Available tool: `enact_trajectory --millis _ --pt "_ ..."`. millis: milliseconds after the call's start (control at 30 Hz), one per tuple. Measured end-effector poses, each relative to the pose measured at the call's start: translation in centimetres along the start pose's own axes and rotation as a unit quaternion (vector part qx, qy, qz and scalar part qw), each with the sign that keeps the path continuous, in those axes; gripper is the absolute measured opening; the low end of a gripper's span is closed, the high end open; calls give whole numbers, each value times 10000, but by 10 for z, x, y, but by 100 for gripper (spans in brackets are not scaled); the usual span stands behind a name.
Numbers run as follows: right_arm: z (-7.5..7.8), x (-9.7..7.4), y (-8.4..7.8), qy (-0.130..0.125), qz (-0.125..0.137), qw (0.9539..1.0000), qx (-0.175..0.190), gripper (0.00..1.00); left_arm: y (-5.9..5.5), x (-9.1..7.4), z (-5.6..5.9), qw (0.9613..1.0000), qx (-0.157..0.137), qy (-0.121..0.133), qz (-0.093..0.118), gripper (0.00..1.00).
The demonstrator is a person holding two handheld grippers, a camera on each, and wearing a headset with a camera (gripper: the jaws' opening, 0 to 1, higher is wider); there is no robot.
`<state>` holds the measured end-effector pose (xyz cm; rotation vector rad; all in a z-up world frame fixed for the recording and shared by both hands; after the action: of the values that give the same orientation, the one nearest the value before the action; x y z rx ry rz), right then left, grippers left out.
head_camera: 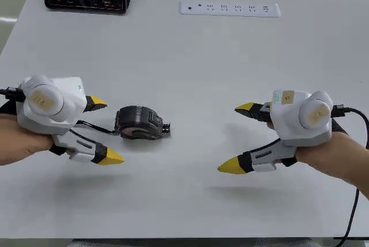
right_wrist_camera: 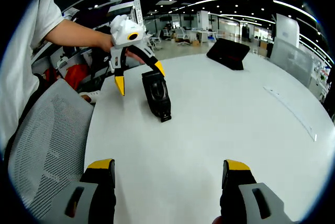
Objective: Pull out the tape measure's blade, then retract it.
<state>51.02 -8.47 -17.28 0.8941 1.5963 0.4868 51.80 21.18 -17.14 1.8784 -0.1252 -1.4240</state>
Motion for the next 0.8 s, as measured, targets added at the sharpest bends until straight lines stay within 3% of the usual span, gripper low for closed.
enact_trajectory --millis 800 --pt "11 18 7 185 18 9998 -47 82 14 25 -4 9995 185 -258 -67 49"
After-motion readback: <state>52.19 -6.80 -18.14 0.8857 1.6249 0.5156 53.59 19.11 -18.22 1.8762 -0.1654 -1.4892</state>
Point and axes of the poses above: the centre of the closed fingertips' face, and the gripper's own axes: x roughly forward along the fingers, z roughly to its right, y roughly out of its top, the point moved 8 cm from there along -x, roughly backward along the fingers, and after that the axes turned 10 degrees about y, right-handed, at the moved point
